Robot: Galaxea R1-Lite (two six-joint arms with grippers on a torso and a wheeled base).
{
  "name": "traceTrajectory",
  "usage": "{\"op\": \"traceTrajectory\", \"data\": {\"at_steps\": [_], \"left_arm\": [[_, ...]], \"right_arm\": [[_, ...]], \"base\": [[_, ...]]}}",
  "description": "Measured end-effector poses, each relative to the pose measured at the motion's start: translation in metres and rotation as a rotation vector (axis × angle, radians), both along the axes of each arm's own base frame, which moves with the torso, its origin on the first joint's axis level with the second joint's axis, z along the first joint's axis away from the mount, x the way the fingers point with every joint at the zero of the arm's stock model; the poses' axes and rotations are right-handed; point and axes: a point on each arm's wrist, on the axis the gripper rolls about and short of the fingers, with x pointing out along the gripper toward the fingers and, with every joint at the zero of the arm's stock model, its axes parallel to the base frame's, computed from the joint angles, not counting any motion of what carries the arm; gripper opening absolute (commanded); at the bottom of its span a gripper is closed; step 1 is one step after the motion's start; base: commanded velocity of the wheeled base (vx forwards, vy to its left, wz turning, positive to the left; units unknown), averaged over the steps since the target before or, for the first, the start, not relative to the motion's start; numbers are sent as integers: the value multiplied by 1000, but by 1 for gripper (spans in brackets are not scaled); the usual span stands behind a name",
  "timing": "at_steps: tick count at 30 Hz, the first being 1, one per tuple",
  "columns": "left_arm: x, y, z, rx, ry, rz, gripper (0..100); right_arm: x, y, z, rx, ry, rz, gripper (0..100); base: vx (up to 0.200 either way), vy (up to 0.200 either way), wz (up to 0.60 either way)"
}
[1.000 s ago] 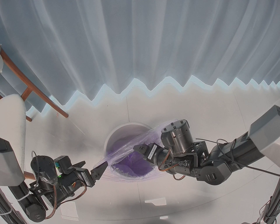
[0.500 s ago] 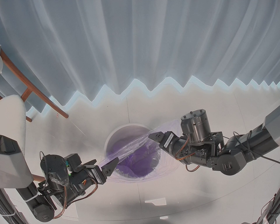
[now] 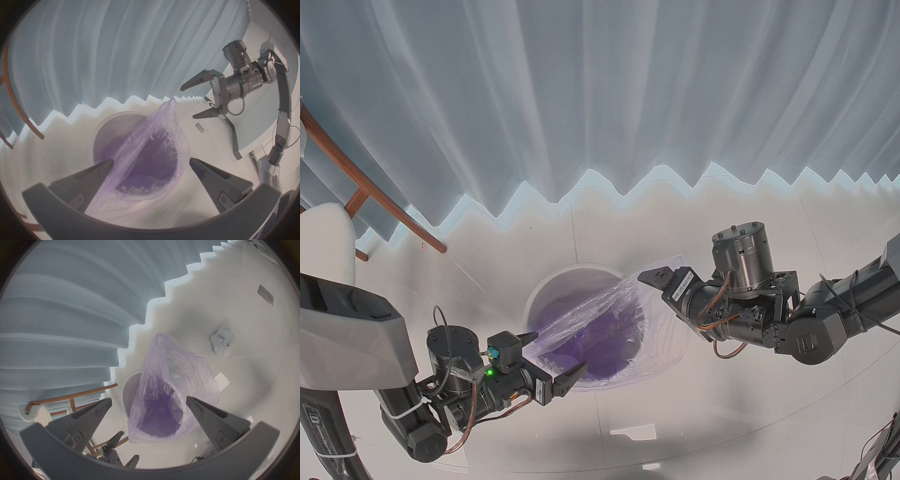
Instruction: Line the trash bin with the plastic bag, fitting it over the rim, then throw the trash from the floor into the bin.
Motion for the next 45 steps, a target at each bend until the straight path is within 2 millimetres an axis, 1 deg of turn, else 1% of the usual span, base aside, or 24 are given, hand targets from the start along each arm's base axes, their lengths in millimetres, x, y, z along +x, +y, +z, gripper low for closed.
{"op": "traceTrajectory", "data": {"at_steps": [10,18,19,25,33,40,45], "left_arm": [[41,-6,-11,-3,-61,40,100],[64,-3,-23,-2,-70,79,100],[66,-3,-25,-2,-70,84,0],[71,-3,-33,12,-64,86,0],[71,-3,-33,8,-66,68,0],[69,-2,-15,-26,-104,19,0],[67,-1,-6,-35,-123,19,0]], "right_arm": [[-5,-9,4,3,-3,-12,100],[-6,-11,7,7,-8,-16,100],[-6,-12,6,6,-7,-16,100],[-7,-12,6,5,-4,-17,100],[-8,-13,3,0,2,-17,100],[-9,-14,3,-2,3,-16,100],[-10,-15,4,0,1,-17,100]], "base": [[0,0,0],[0,0,0],[0,0,0],[0,0,0],[25,0,0],[200,0,0],[200,0,0]]}}
